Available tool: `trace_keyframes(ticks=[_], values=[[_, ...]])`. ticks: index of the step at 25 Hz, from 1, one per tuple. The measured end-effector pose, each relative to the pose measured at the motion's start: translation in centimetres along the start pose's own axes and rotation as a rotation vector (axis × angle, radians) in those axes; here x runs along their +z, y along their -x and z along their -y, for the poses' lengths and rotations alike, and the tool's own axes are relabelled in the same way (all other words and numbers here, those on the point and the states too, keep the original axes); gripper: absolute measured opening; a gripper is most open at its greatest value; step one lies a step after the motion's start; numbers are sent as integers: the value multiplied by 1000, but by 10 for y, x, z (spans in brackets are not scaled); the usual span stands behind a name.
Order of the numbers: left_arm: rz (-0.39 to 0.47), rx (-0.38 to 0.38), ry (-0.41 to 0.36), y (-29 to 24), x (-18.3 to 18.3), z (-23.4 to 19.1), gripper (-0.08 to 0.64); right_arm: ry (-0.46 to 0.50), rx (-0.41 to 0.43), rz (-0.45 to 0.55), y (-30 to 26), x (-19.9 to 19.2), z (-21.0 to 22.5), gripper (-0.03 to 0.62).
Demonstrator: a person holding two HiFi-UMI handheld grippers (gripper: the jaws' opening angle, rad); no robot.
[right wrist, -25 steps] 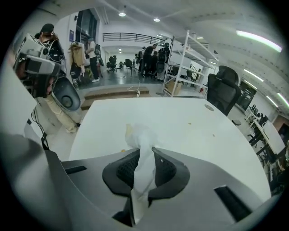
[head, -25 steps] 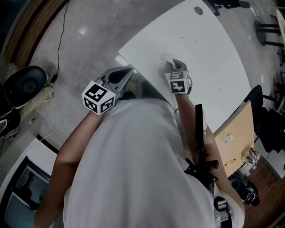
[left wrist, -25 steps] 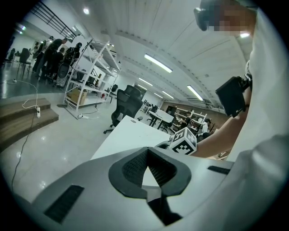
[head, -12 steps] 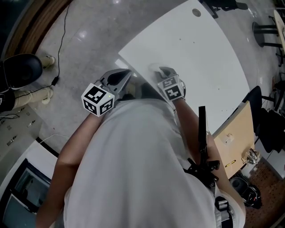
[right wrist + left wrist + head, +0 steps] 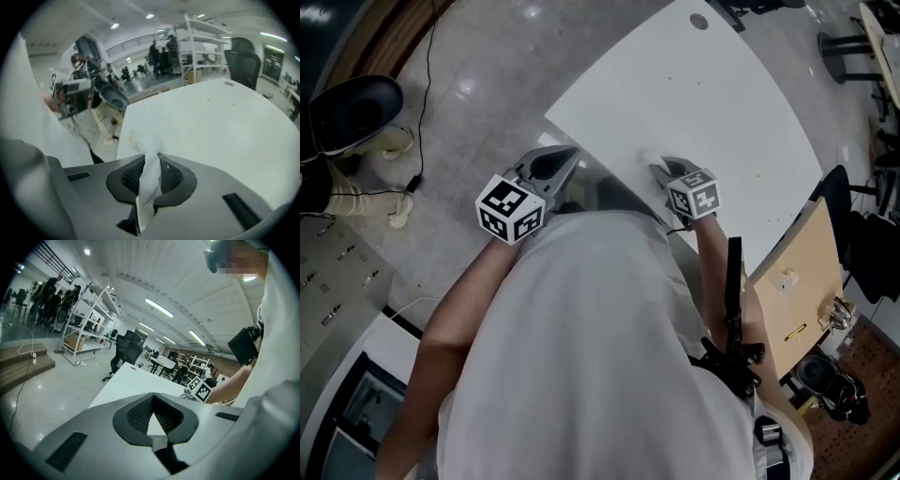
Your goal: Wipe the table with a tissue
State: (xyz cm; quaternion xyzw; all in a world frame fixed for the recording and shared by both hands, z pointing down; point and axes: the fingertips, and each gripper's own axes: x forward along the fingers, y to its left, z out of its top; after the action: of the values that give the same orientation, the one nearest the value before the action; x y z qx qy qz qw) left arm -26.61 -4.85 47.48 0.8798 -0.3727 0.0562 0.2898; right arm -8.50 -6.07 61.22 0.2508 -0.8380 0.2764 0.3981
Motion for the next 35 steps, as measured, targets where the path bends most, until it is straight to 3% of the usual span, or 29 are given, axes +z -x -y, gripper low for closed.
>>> trace_keyframes(ticks=[2, 4, 8, 10, 16, 21, 27, 35], values=[[-6, -9, 0, -4, -2, 0, 5, -146, -20, 79, 12, 8, 18, 41], [-10, -12, 3, -6, -5, 0, 6, -197, 33, 81, 14, 10, 13, 41], [-8, -5, 12, -5, -7, 2, 6, -65, 252, -193, 6, -14, -38, 41], [-6, 13, 16, 0, -7, 1, 6, -4, 299, -264, 0, -16, -55, 41], [5, 92, 27, 12, -2, 4, 6, 182, 323, -276, -36, 7, -68, 41], [7, 178, 55, 16, 1, -8, 6, 113, 382, -252, -58, 39, -58, 41], [-3, 201, 49, 11, 0, -2, 6, -2, 294, -130, -61, 70, -8, 41], [-57, 161, 25, -1, 2, -4, 6, -110, 17, 0, -24, 66, 81, 41]])
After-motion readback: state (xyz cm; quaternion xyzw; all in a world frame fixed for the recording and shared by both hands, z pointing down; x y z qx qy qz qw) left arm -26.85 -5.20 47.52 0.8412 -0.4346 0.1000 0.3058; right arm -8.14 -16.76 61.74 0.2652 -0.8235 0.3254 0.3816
